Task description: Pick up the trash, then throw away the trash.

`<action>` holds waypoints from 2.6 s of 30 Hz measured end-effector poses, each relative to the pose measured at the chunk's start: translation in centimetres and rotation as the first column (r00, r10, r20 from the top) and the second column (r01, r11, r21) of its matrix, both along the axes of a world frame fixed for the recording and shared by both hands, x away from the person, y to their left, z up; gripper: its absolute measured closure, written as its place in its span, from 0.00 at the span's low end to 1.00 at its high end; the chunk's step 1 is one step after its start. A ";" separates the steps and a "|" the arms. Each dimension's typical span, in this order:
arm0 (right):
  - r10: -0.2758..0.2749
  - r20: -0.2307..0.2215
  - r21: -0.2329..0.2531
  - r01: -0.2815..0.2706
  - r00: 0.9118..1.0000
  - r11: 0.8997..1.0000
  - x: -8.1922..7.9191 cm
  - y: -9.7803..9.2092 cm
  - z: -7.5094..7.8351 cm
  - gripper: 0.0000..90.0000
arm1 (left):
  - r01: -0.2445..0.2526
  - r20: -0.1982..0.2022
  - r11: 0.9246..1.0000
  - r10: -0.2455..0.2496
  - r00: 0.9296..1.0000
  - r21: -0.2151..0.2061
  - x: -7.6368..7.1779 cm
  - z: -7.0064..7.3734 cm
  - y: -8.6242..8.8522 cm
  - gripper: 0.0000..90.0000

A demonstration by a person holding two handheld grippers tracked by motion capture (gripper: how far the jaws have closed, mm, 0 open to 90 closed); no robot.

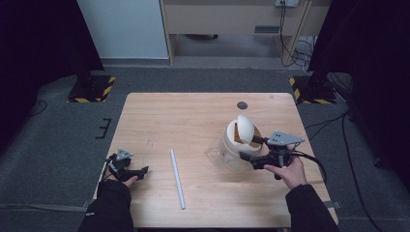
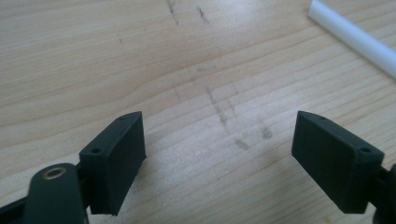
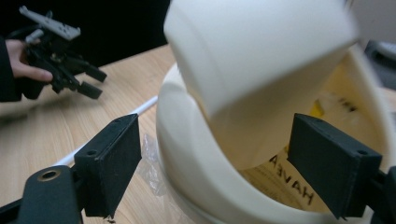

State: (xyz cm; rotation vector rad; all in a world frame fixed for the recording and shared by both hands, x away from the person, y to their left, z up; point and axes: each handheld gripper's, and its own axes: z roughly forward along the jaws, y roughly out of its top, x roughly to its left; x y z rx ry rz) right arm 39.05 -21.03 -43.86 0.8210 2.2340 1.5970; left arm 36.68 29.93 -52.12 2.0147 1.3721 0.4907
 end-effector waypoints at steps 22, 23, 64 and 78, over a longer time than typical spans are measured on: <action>-0.334 -0.057 -0.013 0.334 0.941 0.943 0.0 -8.8 -2.8 0.19 | 0.116 0.056 0.993 -0.114 0.992 -0.035 -1.0 1.4 -9.3 0.43; -0.342 -0.062 -0.018 0.341 0.938 0.940 0.1 -8.9 -3.1 0.19 | 0.116 0.047 0.993 -0.114 0.992 -0.033 -0.9 1.4 -9.6 0.43; -0.419 -0.069 -0.012 0.419 0.905 0.908 0.1 -10.3 -3.4 0.21 | 0.224 0.233 0.966 -0.190 0.954 -0.129 -2.0 5.2 -10.8 0.88; -0.389 -0.026 0.095 0.389 0.921 0.916 -0.2 -9.3 -1.6 0.21 | 0.309 0.431 0.937 -0.214 0.876 -0.162 -3.7 8.3 -11.3 0.88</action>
